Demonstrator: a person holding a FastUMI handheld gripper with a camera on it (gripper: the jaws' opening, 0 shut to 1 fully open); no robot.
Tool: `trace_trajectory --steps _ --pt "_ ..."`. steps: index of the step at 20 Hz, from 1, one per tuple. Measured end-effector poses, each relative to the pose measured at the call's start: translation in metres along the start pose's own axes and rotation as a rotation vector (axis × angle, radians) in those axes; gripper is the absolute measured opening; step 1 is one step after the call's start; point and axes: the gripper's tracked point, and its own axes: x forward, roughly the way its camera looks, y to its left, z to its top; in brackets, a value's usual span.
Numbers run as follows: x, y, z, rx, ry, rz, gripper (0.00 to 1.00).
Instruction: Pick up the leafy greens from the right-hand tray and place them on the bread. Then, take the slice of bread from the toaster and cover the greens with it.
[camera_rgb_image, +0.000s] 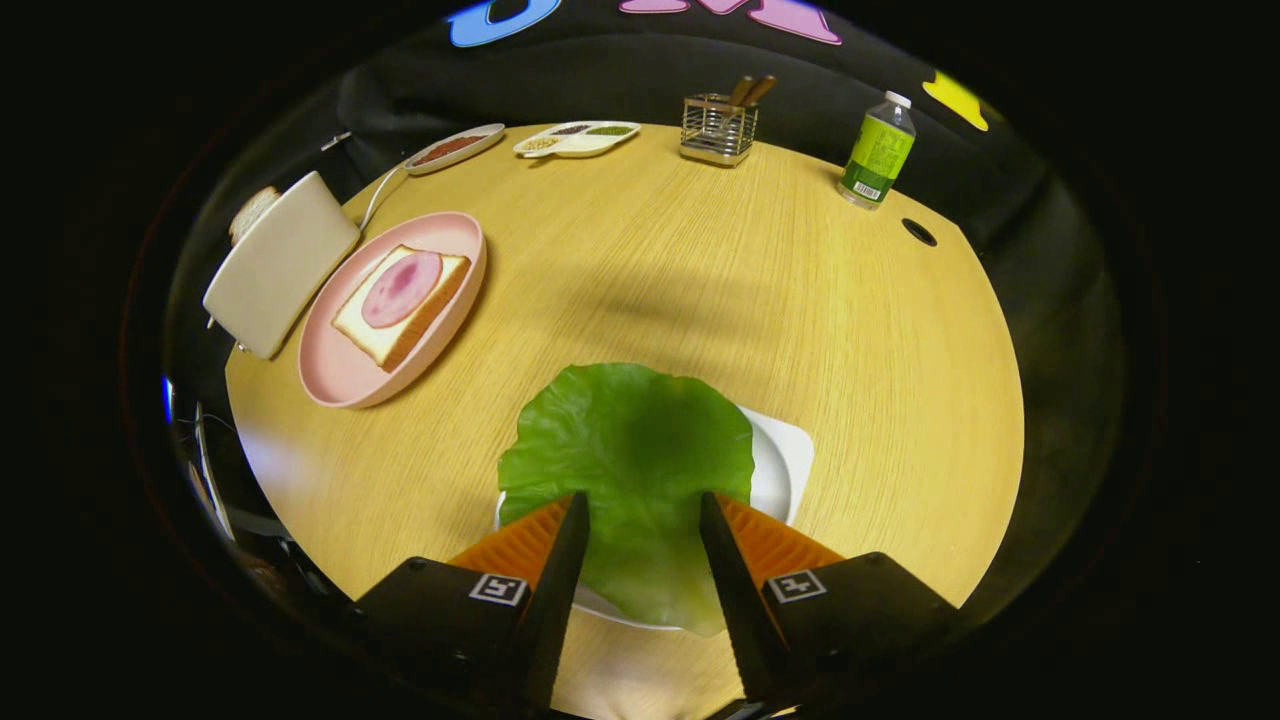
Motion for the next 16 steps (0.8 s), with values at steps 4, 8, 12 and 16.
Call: trace_trajectory --steps 4,8,12,16 --pt "-0.002 0.0 -0.003 -0.022 0.013 0.003 0.68" --pt "-0.003 0.001 -0.004 -0.034 0.021 0.008 0.2" --pt "-0.011 -0.001 0.001 -0.03 -0.003 -0.008 0.11" --pt "-0.037 0.012 0.019 -0.014 -0.055 -0.006 0.11"
